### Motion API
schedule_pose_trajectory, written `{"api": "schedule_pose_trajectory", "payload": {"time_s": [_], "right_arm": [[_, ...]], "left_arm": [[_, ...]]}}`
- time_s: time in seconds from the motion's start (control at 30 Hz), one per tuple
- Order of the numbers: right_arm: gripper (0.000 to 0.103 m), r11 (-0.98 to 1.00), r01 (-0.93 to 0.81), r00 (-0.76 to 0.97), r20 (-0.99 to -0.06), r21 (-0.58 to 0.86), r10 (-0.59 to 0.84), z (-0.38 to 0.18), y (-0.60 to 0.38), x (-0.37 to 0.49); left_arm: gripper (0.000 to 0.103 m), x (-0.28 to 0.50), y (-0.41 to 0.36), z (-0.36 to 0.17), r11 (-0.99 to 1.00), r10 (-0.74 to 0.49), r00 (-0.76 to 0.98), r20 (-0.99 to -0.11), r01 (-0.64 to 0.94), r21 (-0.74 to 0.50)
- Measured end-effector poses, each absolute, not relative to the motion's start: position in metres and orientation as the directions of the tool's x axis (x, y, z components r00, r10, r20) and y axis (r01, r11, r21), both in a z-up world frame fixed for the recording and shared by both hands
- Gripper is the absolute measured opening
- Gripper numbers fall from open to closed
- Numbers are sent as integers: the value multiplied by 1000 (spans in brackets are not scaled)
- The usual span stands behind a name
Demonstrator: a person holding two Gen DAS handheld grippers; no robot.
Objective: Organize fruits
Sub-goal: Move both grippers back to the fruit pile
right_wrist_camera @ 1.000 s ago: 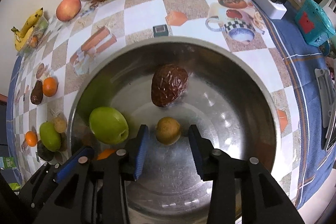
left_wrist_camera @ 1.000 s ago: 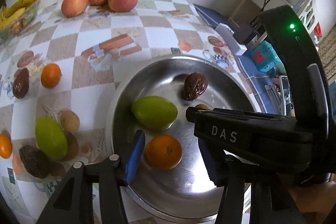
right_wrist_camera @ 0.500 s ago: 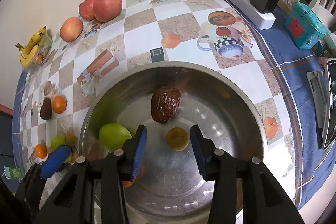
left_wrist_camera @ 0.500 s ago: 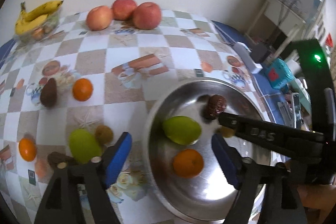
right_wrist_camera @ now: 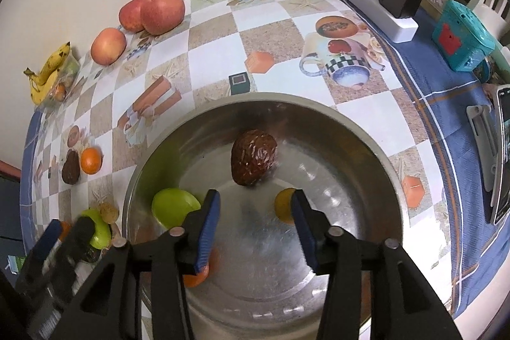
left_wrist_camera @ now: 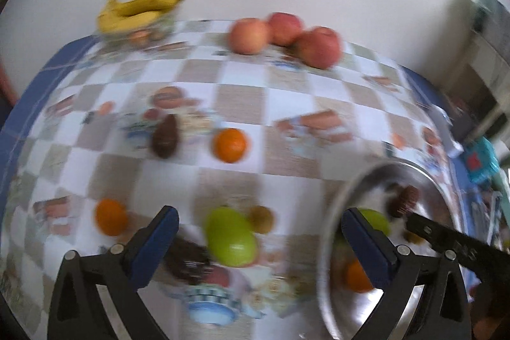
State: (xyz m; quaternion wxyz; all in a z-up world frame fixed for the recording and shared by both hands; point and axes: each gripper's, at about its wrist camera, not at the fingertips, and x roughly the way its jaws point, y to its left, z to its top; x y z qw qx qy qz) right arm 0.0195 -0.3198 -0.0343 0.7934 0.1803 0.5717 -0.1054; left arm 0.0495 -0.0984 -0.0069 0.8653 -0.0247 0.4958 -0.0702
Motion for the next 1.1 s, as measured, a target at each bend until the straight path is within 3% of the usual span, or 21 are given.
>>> {"api": "schedule_pose_trajectory", "payload": {"time_s": [0.07, 0.13, 0.17, 0.27, 0.33, 0.4, 0.77, 1.1], "right_arm": [[55, 922, 352, 332, -943, 158, 34, -32, -313, 21], [71, 932, 327, 349, -937, 154, 32, -28, -305, 22], [74, 936, 317, 354, -935, 153, 32, -27, -301, 23], [76, 952, 272, 367, -929, 143, 35, -25, -288, 26], [90, 961, 242, 377, -925, 136, 36, -24, -279, 27], [95, 967, 214, 398, -917, 137, 42, -22, -271, 28], [95, 981, 117, 465, -881, 155, 84, -11, -232, 31], [95, 983, 9, 490, -858, 182, 154, 0, -185, 36]], "left_arm": [[103, 55, -83, -8, 997, -77, 490, -868, 37, -68], [103, 60, -64, -8, 998, -48, 480, -876, -17, -64], [103, 60, -57, -8, 997, -46, 476, -878, -35, -72], [103, 64, -29, -5, 991, -28, 460, -887, -103, -84], [103, 66, -15, -3, 989, -1, 455, -891, -130, -67], [103, 68, -6, 0, 988, 14, 455, -890, -146, -59], [103, 74, 44, 23, 980, 95, 524, -846, -199, -13], [103, 76, 63, 23, 981, 22, 554, -832, -174, -90]]}}
